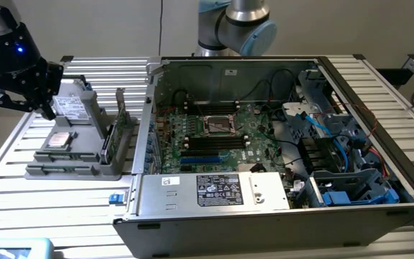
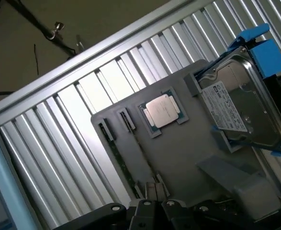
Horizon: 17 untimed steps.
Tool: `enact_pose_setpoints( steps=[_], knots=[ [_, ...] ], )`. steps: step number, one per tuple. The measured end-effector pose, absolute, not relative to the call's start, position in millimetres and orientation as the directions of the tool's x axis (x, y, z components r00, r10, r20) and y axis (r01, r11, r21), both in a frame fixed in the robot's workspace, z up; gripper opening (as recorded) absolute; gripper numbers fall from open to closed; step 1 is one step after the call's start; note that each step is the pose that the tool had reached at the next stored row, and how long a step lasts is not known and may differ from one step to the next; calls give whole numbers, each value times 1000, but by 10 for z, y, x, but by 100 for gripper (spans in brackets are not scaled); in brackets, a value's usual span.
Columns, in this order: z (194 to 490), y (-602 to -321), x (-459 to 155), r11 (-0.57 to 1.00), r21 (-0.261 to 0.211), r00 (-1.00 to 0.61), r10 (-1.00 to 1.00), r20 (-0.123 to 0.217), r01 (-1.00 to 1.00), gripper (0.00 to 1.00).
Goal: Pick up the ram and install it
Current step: 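Pick up the ram and move it above insertion slot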
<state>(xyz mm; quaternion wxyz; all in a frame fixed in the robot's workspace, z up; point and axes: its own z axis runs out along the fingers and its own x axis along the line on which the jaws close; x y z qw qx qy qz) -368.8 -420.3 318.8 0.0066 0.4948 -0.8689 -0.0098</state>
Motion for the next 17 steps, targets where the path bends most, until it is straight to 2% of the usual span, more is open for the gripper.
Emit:
enact_pose_setpoints(
  steps=[17],
  knots=[
    [3186, -4203, -3688, 224, 20, -224, -974, 13, -974, 11]
  ],
)
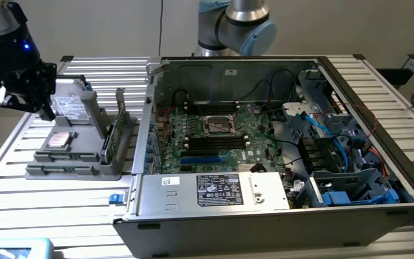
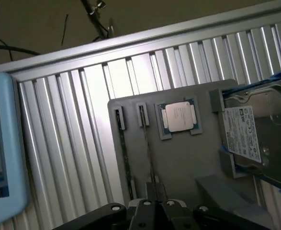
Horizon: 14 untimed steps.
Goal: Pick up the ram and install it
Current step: 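Pick up the ram and move it above insertion slot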
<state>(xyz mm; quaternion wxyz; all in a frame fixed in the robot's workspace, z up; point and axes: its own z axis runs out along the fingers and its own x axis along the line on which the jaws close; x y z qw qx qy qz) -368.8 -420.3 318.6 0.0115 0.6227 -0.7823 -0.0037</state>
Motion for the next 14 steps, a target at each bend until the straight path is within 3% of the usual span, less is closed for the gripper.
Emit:
enact_pose_setpoints(
  steps=[14],
  knots=[
    [3182, -4203, -3688, 11, 0, -11, -999, 50, -1000, 11]
  ],
)
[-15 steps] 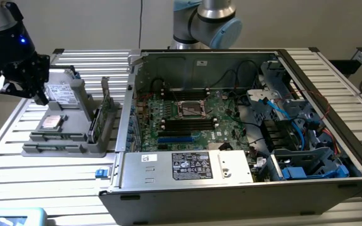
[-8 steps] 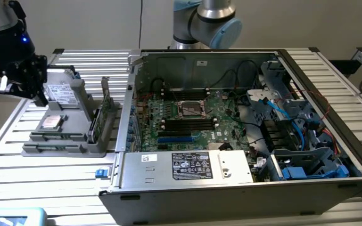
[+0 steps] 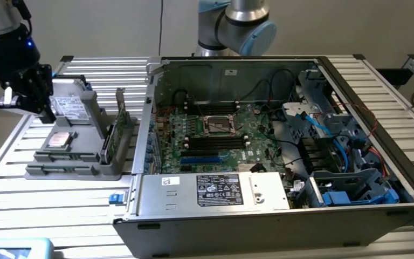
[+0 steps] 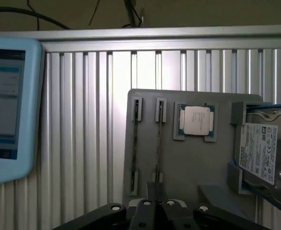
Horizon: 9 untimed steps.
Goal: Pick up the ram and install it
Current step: 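Pick up the ram and move it above insertion slot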
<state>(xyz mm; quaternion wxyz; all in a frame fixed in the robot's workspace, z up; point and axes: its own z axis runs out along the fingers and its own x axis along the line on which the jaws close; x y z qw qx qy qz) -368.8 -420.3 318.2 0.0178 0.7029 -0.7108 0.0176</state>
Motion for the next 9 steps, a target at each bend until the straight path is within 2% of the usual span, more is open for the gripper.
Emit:
enact_pose_setpoints(
  steps=[9],
  knots=[
    [3183, -4203, -3690, -17, -9, 16, -998, 55, -1000, 12]
  ],
)
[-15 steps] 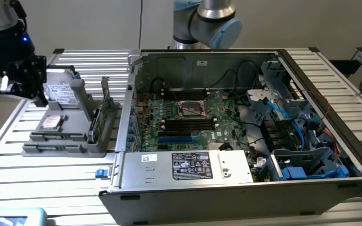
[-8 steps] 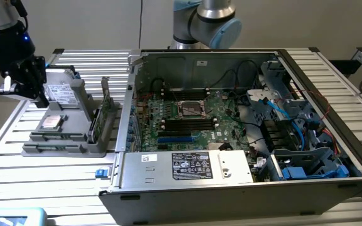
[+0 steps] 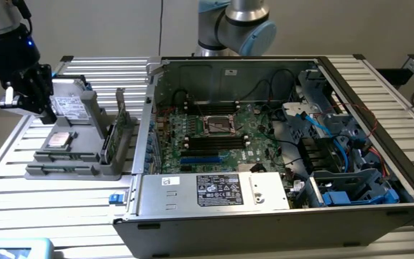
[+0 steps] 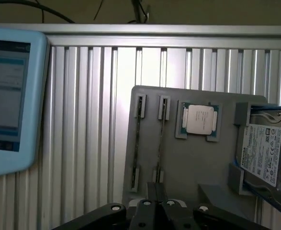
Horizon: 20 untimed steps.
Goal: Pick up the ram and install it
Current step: 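Pick up the ram and move it above insertion slot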
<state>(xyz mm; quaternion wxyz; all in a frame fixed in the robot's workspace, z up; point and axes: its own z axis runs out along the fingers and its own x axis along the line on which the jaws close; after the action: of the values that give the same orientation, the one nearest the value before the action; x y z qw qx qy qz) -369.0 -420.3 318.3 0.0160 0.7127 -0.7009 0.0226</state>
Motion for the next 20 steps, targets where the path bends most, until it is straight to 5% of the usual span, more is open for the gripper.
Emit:
enact_pose_setpoints(
  steps=[8, 20],
  knots=[
    [3160, -4231, -3733, -14, -9, 14, -998, 55, -1000, 42],
    [2944, -4307, -3744, 36, -9, -37, -998, 55, -999, 42]
  ],
)
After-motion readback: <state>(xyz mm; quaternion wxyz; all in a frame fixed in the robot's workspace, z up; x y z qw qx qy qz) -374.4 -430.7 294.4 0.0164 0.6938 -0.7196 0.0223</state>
